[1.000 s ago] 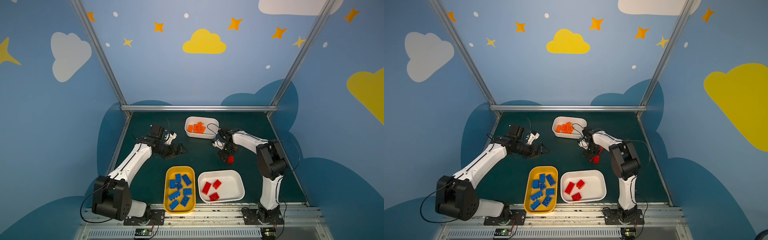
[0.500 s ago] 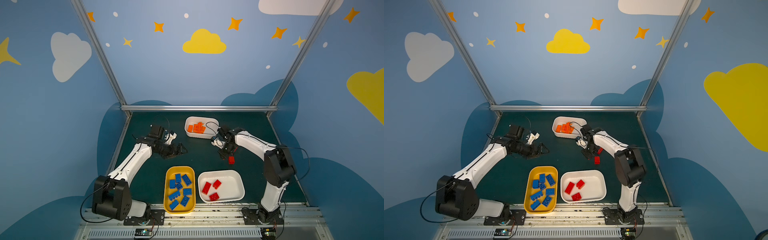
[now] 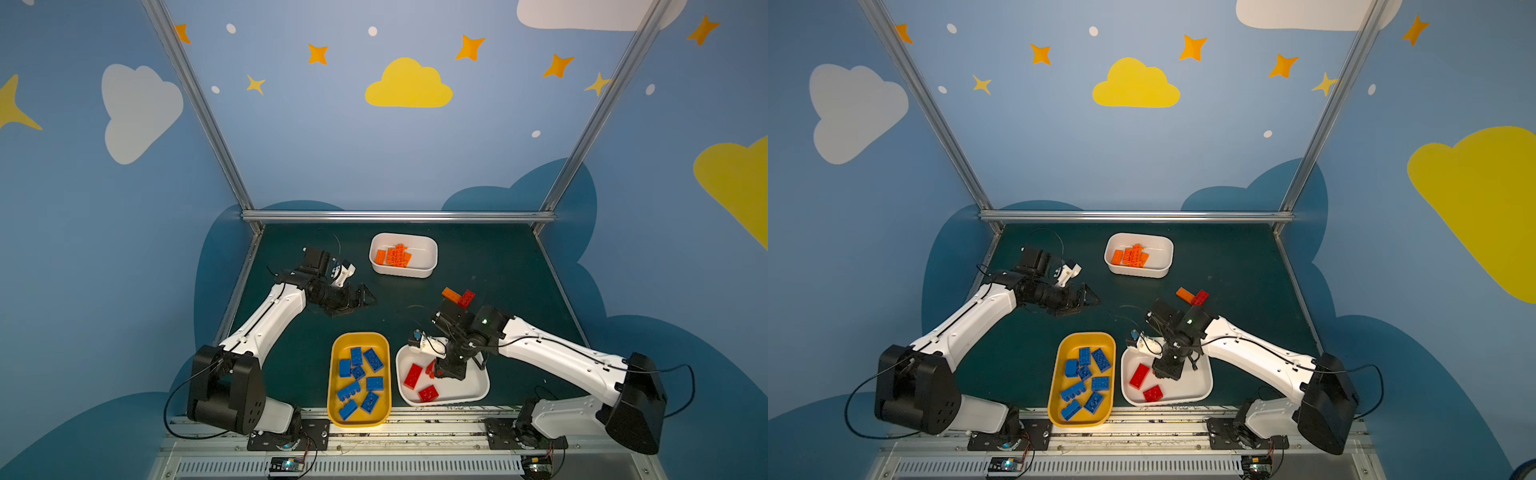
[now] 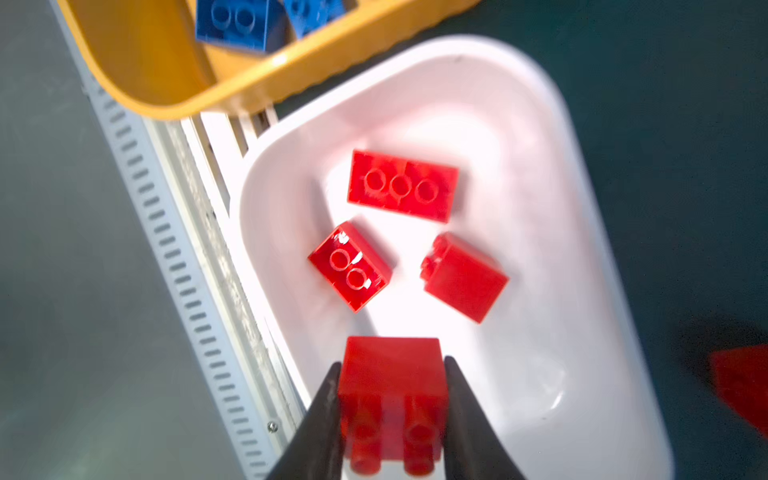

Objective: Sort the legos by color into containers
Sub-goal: 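Carry the red brick over the near white bin and release it, then move the right gripper back and grasp another red brick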

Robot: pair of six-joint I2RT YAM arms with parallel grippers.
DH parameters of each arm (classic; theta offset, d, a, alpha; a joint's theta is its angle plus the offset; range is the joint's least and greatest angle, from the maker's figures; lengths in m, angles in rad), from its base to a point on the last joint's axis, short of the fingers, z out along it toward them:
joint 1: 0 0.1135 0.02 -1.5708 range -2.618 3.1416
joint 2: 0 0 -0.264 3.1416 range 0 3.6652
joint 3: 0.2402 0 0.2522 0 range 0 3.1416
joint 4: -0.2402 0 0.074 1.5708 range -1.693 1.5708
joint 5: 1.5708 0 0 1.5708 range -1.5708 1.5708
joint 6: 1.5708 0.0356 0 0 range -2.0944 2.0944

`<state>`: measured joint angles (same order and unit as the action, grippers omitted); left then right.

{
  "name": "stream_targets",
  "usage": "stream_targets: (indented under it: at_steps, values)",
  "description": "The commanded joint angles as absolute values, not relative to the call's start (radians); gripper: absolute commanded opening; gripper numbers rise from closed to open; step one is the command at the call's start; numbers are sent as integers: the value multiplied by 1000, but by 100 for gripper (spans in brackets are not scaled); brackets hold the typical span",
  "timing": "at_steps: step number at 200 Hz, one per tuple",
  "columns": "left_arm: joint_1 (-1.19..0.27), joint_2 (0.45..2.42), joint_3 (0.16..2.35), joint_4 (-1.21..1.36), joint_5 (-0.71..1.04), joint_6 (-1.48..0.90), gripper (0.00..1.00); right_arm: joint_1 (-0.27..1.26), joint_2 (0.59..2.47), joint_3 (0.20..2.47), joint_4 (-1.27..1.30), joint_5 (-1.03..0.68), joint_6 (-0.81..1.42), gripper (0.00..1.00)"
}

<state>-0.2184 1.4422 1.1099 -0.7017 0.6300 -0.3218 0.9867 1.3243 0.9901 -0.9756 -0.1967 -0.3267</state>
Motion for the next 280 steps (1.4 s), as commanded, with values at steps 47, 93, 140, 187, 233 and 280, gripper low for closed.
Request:
stream_targets:
  at_steps: [47, 93, 140, 187, 233, 280]
  values:
    - [-238, 1448, 1123, -696, 638, -331, 100, 1028, 1361, 884, -948, -76, -426, 29]
    - [-250, 1448, 1127, -705, 632, -334, 100, 1021, 1419, 922, -865, -91, -385, 51]
    - [-256, 1454, 1135, -716, 634, -330, 100, 821, 1279, 1008, -907, -141, -279, 59]
    - [-270, 1468, 1141, -702, 632, -339, 100, 520, 1377, 1154, -967, -49, 49, 63]
    - [-278, 1468, 1145, -696, 627, -347, 100, 379, 1483, 1134, -844, -94, 339, 67]
    - [-279, 1473, 1150, -693, 628, -347, 100, 370, 1628, 1123, -735, -44, 385, 66]
